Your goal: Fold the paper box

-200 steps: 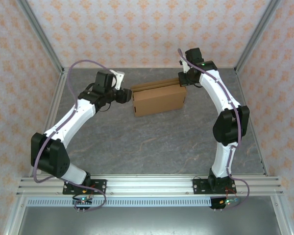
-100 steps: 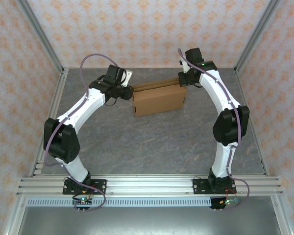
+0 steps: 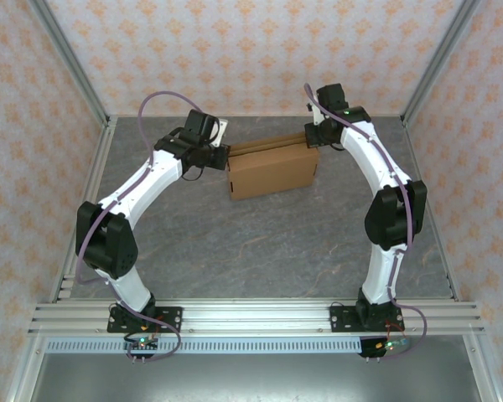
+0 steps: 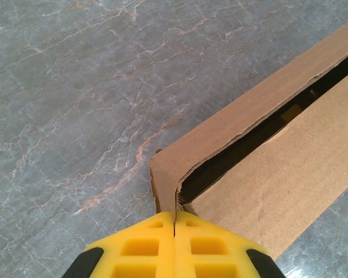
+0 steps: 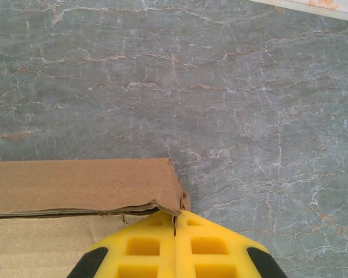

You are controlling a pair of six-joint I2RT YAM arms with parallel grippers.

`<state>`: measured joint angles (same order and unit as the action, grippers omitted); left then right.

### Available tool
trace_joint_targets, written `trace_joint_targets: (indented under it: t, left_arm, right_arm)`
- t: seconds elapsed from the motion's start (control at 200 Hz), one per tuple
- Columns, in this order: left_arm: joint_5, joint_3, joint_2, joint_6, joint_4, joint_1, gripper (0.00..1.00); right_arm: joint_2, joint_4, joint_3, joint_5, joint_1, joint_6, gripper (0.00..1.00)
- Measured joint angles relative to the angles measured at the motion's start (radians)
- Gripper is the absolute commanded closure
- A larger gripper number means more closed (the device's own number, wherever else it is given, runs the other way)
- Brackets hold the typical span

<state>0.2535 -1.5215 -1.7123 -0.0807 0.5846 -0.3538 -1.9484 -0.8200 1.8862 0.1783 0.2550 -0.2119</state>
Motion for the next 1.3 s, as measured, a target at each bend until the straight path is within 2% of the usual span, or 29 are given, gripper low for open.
trace_joint_targets:
  t: [0.946,1.301]
  left_arm:
    - [0.039,-0.048,-0.031,-0.261,0.005,0.001,1.0]
    - [0.127,-0.069,-0.041,-0.289,0.039,0.04,1.0]
  right_arm:
    - [0.063,0.09,-0.114,-0.045,0.013,0.031,0.98]
    - [0.068,0.1,-0.125,-0.051,0.016,0.033,0.98]
